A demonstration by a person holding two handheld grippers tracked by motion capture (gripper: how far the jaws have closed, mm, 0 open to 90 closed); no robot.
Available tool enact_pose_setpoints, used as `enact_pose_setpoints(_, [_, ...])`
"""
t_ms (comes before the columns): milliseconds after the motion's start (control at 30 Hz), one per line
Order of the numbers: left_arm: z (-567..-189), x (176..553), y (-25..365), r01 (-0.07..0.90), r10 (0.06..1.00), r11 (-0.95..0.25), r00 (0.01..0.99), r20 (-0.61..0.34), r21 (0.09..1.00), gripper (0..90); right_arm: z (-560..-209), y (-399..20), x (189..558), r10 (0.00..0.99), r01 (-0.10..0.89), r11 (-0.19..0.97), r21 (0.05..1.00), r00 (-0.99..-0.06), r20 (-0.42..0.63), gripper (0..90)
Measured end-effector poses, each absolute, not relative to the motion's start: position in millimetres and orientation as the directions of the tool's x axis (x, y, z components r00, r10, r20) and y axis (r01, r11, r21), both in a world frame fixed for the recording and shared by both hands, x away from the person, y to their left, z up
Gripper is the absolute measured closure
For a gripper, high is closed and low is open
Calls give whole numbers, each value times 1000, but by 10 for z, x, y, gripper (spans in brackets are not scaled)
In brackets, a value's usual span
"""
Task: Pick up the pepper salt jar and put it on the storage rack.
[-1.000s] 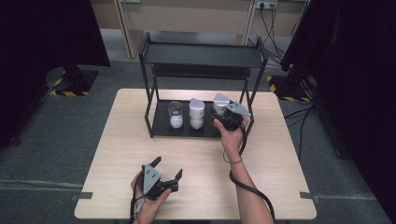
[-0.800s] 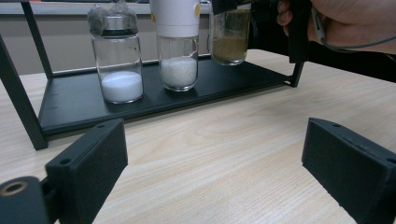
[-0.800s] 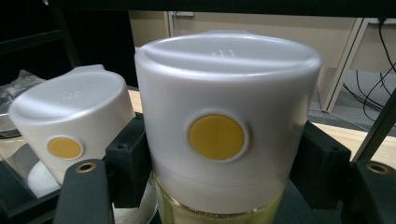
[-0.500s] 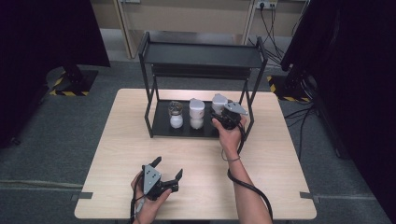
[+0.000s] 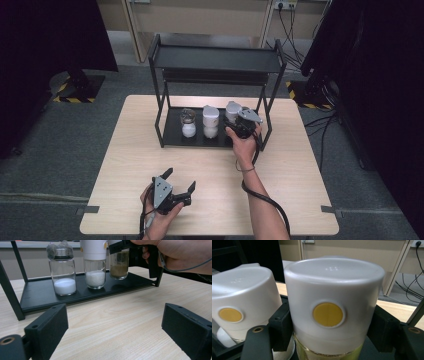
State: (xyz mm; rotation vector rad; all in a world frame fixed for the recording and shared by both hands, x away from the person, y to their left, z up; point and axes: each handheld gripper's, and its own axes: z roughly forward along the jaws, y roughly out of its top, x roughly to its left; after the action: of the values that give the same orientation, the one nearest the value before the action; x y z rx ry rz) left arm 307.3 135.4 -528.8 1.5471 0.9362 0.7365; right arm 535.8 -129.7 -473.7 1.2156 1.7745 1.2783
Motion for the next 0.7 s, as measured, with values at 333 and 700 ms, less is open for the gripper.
enact_pose_setpoints(333, [-5288,3074,1350,171,871,-58,490,-34,983,62,-4792,-1300,5395,930,334,104,937,-367,28,309])
enact_pose_setpoints(700, [-5288,3072,1348,169,870,-59,491,-32,984,63,-4826,-1308,5422,931,339,112,934,-364,21,309])
